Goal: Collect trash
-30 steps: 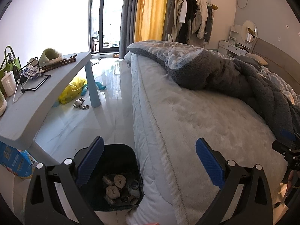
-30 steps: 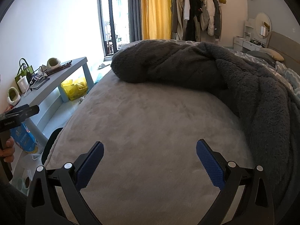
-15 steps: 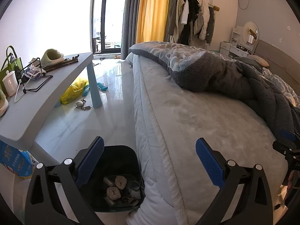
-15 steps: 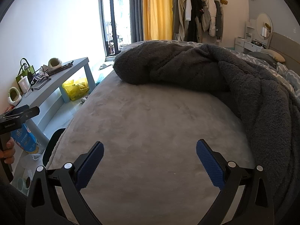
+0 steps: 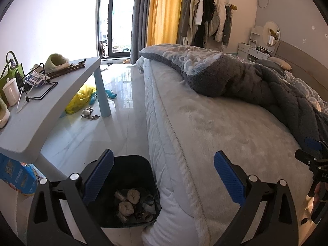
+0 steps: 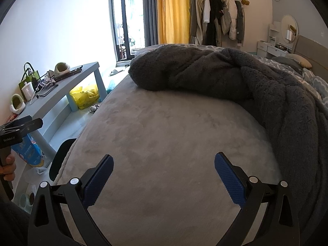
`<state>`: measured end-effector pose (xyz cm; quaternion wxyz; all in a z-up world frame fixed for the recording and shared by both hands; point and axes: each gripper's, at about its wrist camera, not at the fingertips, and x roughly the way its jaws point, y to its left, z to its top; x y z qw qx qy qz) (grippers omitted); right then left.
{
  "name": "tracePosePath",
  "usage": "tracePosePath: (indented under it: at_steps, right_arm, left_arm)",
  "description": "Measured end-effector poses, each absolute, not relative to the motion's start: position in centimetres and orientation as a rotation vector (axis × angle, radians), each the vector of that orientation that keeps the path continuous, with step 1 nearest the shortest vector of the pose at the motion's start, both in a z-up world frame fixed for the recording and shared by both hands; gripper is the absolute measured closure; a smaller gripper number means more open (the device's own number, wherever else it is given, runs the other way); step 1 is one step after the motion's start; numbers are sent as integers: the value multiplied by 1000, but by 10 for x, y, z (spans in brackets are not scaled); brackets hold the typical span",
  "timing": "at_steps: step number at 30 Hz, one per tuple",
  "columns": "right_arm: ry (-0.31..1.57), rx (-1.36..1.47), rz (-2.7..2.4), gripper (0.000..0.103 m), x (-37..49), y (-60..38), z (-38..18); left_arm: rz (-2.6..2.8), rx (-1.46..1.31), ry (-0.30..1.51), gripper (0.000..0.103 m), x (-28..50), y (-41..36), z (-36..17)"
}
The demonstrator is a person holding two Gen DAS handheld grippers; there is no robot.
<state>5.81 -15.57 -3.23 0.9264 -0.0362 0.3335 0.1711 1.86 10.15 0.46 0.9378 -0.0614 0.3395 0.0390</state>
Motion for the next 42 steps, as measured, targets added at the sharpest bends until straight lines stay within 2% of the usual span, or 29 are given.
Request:
tracePosePath:
  at_steps: [14, 42]
  right_arm:
    - [680, -73, 338, 3, 38, -157, -34]
    - [686, -64, 328, 3, 38, -166, -35]
  left_arm:
    - [82, -112, 681, 3, -3, 103, 6]
    - [110, -130, 709, 3, 4, 105, 2]
